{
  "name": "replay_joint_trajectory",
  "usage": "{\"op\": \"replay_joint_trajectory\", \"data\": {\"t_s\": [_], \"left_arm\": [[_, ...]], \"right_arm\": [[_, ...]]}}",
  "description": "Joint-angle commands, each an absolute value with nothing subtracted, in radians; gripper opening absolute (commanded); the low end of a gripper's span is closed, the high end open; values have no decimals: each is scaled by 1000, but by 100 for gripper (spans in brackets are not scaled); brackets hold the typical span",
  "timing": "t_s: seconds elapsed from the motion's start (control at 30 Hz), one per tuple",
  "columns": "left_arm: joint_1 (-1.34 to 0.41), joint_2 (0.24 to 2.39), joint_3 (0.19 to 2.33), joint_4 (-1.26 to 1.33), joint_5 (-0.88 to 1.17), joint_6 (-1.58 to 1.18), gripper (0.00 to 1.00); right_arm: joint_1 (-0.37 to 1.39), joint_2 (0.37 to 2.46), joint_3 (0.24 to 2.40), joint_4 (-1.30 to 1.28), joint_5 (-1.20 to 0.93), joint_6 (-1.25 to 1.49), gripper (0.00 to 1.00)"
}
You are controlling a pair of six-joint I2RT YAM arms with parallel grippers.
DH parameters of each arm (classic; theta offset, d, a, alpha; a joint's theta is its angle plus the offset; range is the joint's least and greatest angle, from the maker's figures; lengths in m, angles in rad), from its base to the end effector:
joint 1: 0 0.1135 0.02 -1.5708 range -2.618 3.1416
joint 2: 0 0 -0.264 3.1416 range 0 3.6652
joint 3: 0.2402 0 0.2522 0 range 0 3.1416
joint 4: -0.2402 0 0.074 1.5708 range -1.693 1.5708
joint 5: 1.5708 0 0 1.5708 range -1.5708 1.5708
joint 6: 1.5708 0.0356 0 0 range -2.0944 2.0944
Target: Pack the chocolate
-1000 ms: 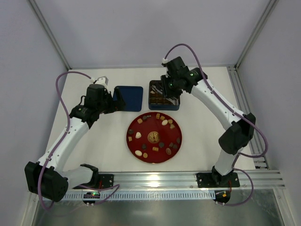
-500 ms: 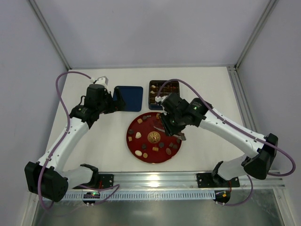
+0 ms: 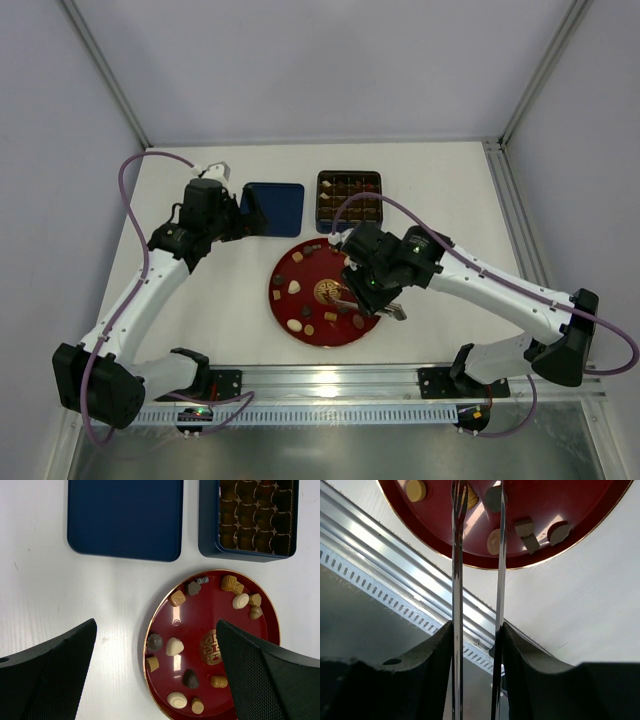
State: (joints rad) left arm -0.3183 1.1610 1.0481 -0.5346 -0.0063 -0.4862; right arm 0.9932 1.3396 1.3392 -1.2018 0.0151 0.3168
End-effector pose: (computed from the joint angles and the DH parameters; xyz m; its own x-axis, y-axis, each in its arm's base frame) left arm 0.2398 -0.0788 0.3216 -0.6505 -0.2776 -0.7069 0.0048 0.9293 -0.3693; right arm 0.1337 0.2041 0.3281 -0.7440 -0.5711 -0.3468 -0.6345 0.7666 0.0989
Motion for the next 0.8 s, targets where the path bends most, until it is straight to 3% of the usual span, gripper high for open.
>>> {"op": "replay_joint_trajectory", "data": {"t_s": [0.0,0.77], "left_arm": [[-311,1154,1051,-511,-5,-479,100],[-311,1157,1052,-512,-9,-479,100]], "right_arm": [[1026,1325,1328,-1216,12,318,44],[1115,1425,1336,-1223,23,282,48]]}}
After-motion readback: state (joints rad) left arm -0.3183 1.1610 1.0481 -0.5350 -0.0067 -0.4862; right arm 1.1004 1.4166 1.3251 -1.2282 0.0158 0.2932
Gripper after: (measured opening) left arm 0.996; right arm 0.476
